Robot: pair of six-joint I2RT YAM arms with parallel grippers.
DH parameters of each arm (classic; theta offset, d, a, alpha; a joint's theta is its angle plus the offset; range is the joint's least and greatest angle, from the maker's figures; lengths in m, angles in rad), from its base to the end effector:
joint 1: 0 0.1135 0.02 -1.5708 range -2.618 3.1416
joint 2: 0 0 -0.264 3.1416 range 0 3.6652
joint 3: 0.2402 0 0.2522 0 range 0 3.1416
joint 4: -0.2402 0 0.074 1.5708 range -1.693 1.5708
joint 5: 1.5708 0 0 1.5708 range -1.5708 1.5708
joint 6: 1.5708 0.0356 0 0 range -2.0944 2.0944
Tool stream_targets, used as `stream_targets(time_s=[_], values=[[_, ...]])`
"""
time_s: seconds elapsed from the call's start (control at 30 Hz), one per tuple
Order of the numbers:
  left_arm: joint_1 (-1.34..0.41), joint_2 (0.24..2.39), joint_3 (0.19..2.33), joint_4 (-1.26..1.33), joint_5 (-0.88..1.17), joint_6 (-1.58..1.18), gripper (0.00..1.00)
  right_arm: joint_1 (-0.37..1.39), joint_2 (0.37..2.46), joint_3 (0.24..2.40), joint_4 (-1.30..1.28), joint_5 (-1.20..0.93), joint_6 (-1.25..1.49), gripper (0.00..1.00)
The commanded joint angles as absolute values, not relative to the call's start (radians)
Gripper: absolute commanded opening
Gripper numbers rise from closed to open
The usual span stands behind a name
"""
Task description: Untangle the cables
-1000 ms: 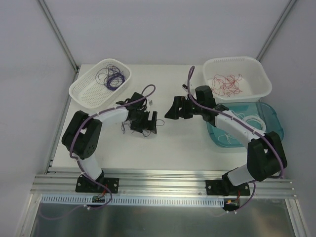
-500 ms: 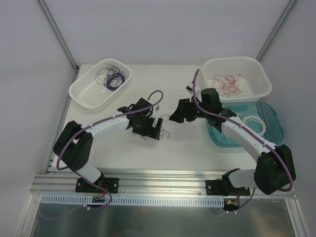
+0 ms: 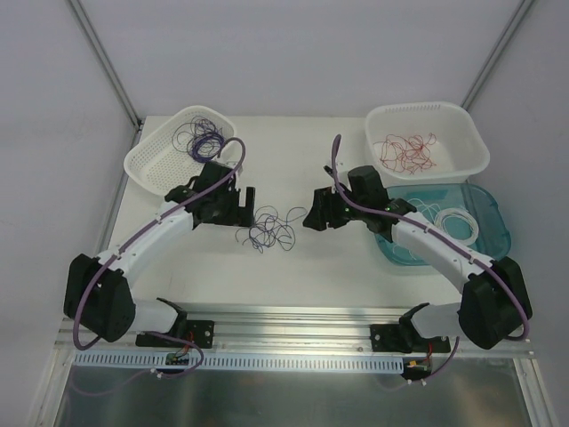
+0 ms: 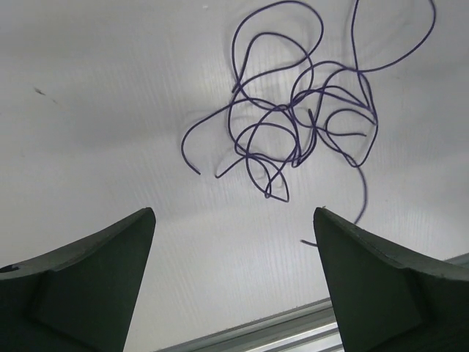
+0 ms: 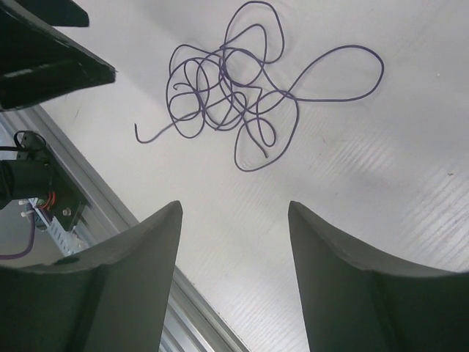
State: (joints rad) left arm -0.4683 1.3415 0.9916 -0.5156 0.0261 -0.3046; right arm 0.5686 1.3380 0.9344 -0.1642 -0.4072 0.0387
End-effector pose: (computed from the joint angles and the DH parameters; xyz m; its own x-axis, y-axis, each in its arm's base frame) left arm 0.2510 -0.1280 0.2595 -0.7880 0.0626 -0.6125 0.2411 0.9468 -0.2134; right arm 0.2434 0.1723 0.2720 -0.4828 -0.2664 -0.8342 -0.7577 0.6047 0.2454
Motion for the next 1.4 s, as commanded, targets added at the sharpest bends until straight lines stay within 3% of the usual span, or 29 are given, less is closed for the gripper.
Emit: stream_targets(time_s=[0.0,0.23,0.43,0.6,0.8,1.17,1.23,1.37], values=[[-0.466,1.341,1.078,-0.525,0.073,-0.287,0.90,0.584,1.333,0.919,-0.150,-0.344,0.052,0.63],[-0.474,1.550,1.229,-0.508,0.185,-0.275,0.86,0.591,1.333,0.904,-0.132,-0.279,0.120,0.63],[-0.529,1.667,1.301,-0.508,0.161,-0.339,0.78,0.594,1.325,0.881,-0.132,-0.245,0.146,0.63],[-0.567,1.697,1.287,-0.508,0.059,-0.595,0.61,0.595,1.319,0.868,-0.135,-0.210,0.150,0.63],[-0.581,1.713,1.275,-0.508,-0.014,-0.808,0.53,0.594,1.322,0.856,-0.118,-0.206,0.156,0.62],[-0.601,1.810,1.307,-0.505,-0.028,-0.876,0.44,0.594,1.341,0.841,-0.065,-0.229,0.182,0.61],[-0.606,1.810,1.304,-0.505,-0.031,-0.880,0.40,0.594,1.358,0.838,-0.025,-0.241,0.207,0.61],[-0.620,1.789,1.295,-0.506,-0.048,-0.868,0.21,0.598,1.405,0.836,0.058,-0.255,0.309,0.59]])
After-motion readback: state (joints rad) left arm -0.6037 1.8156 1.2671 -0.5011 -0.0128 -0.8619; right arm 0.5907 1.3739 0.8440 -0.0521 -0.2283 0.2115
